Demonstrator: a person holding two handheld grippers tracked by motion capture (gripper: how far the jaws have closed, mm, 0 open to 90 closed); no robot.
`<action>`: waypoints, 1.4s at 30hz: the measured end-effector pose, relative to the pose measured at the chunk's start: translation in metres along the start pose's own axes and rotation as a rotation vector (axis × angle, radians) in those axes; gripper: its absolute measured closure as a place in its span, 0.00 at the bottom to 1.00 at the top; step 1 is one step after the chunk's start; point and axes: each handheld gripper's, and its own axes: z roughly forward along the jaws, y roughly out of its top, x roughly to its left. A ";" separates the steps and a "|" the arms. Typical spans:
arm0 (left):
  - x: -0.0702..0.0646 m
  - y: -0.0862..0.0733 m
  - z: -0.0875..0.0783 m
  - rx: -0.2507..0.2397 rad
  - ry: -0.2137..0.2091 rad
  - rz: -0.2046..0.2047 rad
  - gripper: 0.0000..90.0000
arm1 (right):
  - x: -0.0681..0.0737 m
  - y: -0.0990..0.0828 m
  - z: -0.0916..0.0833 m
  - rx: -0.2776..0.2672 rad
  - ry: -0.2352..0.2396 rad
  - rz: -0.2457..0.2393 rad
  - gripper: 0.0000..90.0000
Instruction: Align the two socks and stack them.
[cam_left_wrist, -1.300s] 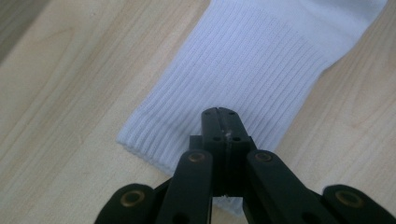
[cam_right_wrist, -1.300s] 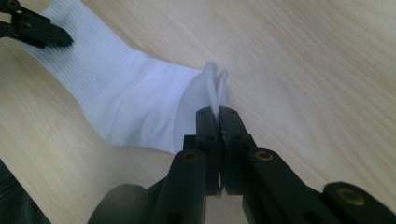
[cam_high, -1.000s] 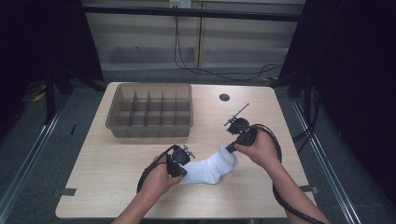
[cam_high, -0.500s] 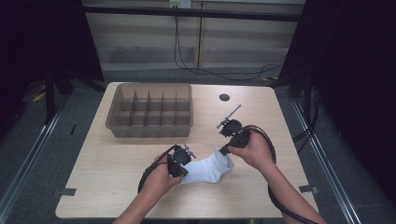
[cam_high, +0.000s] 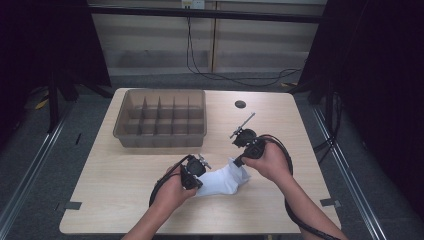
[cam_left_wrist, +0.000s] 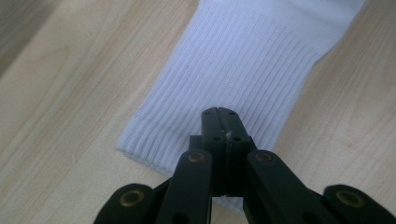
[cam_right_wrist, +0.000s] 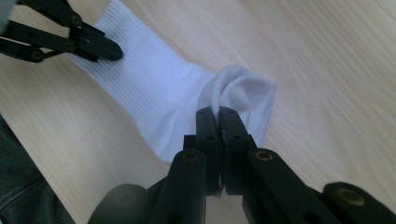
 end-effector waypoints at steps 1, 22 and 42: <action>0.000 0.000 0.000 -0.001 0.000 0.000 1.00 | -0.002 -0.001 0.000 0.001 -0.004 0.005 0.98; -0.002 0.007 -0.008 -0.007 0.001 0.017 0.99 | 0.005 0.009 -0.011 -0.022 0.027 -0.011 0.98; 0.004 -0.015 -0.012 -0.003 0.024 0.010 0.98 | 0.012 0.013 -0.017 -0.014 0.013 -0.006 0.98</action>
